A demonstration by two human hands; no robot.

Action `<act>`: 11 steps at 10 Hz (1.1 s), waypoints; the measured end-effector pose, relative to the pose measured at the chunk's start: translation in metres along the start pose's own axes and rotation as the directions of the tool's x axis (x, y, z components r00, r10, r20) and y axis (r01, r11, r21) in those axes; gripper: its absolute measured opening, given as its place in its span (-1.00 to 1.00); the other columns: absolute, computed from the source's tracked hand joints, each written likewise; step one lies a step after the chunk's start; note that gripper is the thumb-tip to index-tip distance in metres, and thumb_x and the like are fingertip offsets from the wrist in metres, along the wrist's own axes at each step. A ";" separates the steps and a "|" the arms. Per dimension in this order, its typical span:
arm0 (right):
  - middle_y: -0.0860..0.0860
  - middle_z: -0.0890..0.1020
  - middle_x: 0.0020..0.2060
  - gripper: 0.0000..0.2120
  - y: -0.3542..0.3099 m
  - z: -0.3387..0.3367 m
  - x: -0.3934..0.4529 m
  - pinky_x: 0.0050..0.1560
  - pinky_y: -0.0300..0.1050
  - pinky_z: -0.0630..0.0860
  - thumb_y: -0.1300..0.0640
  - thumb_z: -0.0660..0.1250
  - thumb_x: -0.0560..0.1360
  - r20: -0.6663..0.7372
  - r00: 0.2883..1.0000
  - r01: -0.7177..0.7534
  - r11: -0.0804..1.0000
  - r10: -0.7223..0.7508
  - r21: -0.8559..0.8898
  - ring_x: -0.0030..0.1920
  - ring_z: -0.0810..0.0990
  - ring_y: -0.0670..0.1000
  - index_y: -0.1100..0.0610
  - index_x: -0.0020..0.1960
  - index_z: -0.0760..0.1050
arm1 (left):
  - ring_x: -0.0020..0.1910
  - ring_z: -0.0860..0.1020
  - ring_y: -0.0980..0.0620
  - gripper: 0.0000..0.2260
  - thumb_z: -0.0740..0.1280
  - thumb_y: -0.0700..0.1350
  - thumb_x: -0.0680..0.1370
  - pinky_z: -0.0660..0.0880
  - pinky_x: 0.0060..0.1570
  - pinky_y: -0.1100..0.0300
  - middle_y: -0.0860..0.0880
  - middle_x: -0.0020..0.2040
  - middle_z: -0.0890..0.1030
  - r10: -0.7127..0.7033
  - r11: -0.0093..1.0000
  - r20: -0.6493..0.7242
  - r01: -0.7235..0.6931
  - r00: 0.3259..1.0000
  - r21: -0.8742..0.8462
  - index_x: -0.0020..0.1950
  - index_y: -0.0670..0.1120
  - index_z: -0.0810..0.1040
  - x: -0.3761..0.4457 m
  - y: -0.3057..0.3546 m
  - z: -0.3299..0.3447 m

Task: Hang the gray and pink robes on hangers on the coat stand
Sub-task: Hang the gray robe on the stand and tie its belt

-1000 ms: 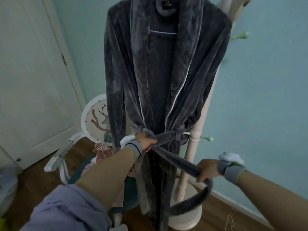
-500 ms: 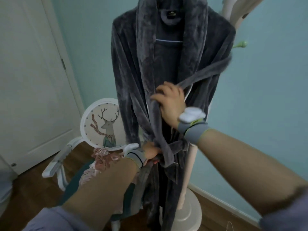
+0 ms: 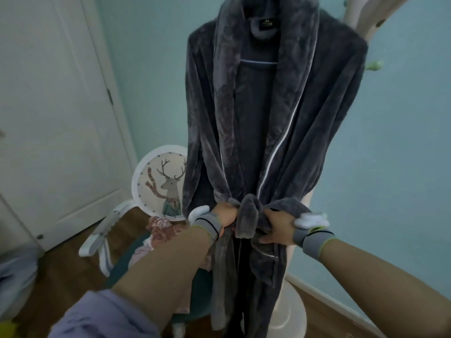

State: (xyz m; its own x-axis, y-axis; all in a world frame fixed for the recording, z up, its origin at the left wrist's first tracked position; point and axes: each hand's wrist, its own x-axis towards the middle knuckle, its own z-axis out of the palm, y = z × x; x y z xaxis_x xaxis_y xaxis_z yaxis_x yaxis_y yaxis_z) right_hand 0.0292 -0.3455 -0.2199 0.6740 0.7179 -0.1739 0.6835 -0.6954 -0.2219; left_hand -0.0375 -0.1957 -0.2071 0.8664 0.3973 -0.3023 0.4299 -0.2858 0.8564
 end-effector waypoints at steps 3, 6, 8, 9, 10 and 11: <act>0.11 0.34 0.34 -0.55 0.006 0.005 -0.006 0.32 -0.08 0.32 0.20 0.10 0.56 -0.300 0.941 0.063 0.954 -0.155 -0.295 0.30 0.41 0.09 0.20 0.43 0.15 | -0.38 0.35 0.21 -0.65 0.13 -0.24 0.60 0.37 -0.41 0.43 0.08 -0.34 0.34 -0.025 0.995 -0.049 0.020 0.999 -0.093 -0.37 0.01 0.27 0.005 -0.003 0.007; 0.19 0.51 0.11 -0.77 0.015 -0.020 -0.021 0.13 -0.04 0.42 0.25 0.17 0.51 -0.477 0.857 0.039 0.948 -0.195 -0.317 0.12 0.53 0.17 0.25 0.15 0.42 | -0.28 0.46 0.00 -0.80 0.13 -0.12 0.63 0.43 -0.46 0.31 -0.12 -0.18 0.51 -0.198 0.962 0.012 0.197 0.980 -0.192 0.03 -0.19 0.50 -0.001 -0.005 0.000; 0.13 0.62 -0.11 -0.91 0.015 -0.038 -0.021 -0.03 -0.05 0.46 0.20 0.19 0.49 -0.451 0.824 0.012 0.786 0.342 0.618 0.01 0.58 0.18 0.05 -0.13 0.43 | -0.43 0.34 0.03 -0.69 0.11 -0.22 0.60 0.31 -0.43 0.23 -0.08 -0.39 0.38 -0.138 0.989 -0.077 0.133 0.987 -0.067 -0.36 -0.10 0.34 0.011 -0.006 0.010; 0.09 0.60 -0.20 -0.85 0.015 -0.053 -0.032 0.03 0.04 0.51 0.23 0.24 0.47 -0.327 0.885 0.082 0.580 0.332 0.810 -0.07 0.57 0.14 0.04 -0.23 0.47 | -0.41 0.37 0.05 -0.71 0.10 -0.24 0.60 0.37 -0.38 0.28 -0.07 -0.34 0.42 -0.047 0.981 -0.107 0.066 0.993 0.184 -0.31 -0.12 0.41 0.017 -0.012 0.008; 0.01 0.56 -0.28 -0.88 0.030 -0.060 -0.047 -0.17 -0.17 0.42 0.17 0.33 0.43 -0.151 0.965 -0.114 0.861 0.215 0.495 -0.17 0.51 0.03 0.06 -0.26 0.43 | -0.39 0.36 0.04 -0.74 0.06 -0.23 0.63 0.34 -0.24 0.22 -0.20 -0.06 0.60 -0.065 0.923 -0.108 0.101 0.992 0.370 -0.17 -0.17 0.49 0.021 -0.017 0.000; 0.07 0.68 -0.12 -0.94 0.047 -0.048 -0.061 -0.30 -0.23 0.40 0.17 0.27 0.45 0.071 0.949 -0.293 0.944 0.306 -0.149 -0.20 0.52 -0.01 0.11 -0.17 0.52 | -0.43 0.32 0.09 -0.79 0.08 -0.24 0.62 0.32 -0.36 0.28 -0.21 0.06 0.61 -0.105 0.917 -0.081 0.128 0.991 0.377 -0.16 -0.13 0.44 0.015 -0.011 -0.003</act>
State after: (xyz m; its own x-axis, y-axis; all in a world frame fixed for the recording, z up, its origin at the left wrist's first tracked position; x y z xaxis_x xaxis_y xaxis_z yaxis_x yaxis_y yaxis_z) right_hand 0.0341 -0.4234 -0.1739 0.8292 0.4707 -0.3014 0.4895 -0.8719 -0.0151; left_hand -0.0297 -0.1839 -0.2196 0.7930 0.4943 -0.3560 0.6011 -0.5400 0.5892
